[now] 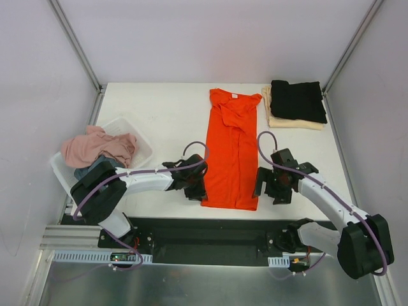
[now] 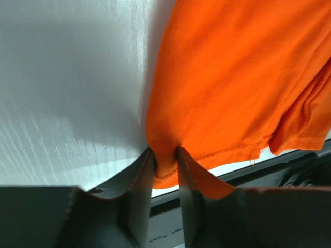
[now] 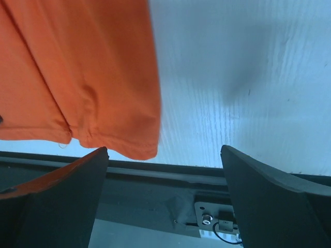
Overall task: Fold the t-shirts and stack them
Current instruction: Grab the bottom of the folded rectangular tshirt with both arms, then fold the folded rectangular tshirt in 1/3 of the way, then grab one side of the 2/3 rectangular tshirt with both arms
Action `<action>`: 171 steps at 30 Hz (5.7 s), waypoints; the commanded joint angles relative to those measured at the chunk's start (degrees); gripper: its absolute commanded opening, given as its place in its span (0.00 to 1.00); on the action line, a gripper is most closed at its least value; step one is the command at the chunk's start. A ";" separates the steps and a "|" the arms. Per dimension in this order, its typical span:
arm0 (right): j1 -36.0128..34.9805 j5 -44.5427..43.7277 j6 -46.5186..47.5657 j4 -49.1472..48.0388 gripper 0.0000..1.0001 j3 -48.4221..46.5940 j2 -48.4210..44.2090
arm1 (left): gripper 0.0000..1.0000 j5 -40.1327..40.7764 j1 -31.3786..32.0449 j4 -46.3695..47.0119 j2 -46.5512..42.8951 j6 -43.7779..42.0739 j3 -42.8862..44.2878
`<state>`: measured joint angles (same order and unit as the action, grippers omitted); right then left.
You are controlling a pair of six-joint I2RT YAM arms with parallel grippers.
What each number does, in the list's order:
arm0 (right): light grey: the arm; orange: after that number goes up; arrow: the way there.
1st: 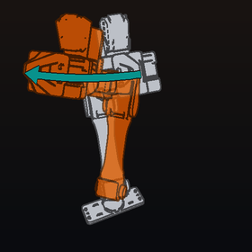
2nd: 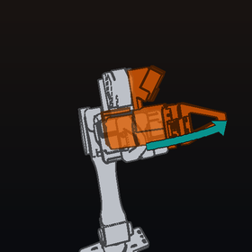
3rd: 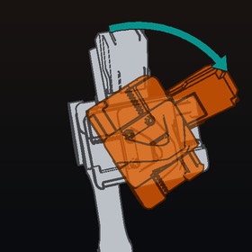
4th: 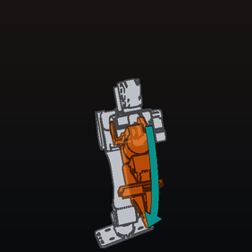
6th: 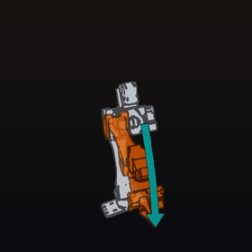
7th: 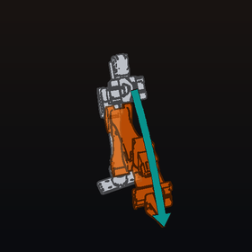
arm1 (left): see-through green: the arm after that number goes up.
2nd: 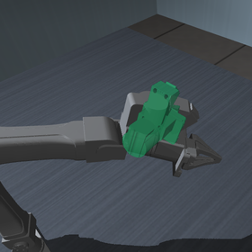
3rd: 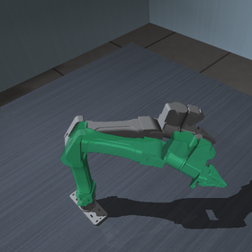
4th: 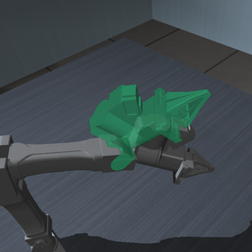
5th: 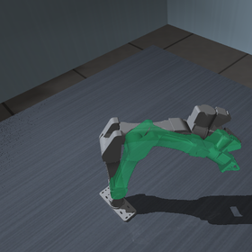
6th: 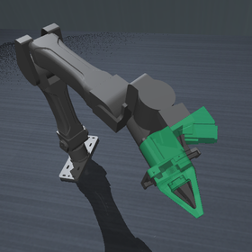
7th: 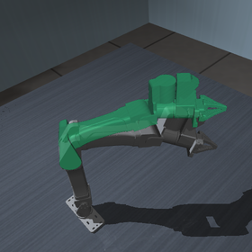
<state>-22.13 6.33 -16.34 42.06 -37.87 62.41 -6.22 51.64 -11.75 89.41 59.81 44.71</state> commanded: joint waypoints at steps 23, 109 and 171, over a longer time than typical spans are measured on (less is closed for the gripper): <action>-1.60 14.50 -6.33 -15.87 0.32 12.64 7.99 | 0.17 -2.13 0.75 -1.52 -0.11 3.12 -4.54; 10.27 -3.24 10.72 4.60 0.98 -46.43 42.55 | 0.94 -5.56 -21.40 -13.56 18.80 -24.48 44.35; 7.53 8.08 2.01 -12.43 0.99 -7.23 13.87 | 0.69 -10.03 -18.85 -2.67 8.92 -18.33 17.42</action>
<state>-17.26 7.35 -12.45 32.29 -47.29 76.27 -12.29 32.32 -17.50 93.38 41.12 58.48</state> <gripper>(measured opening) 0.982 0.772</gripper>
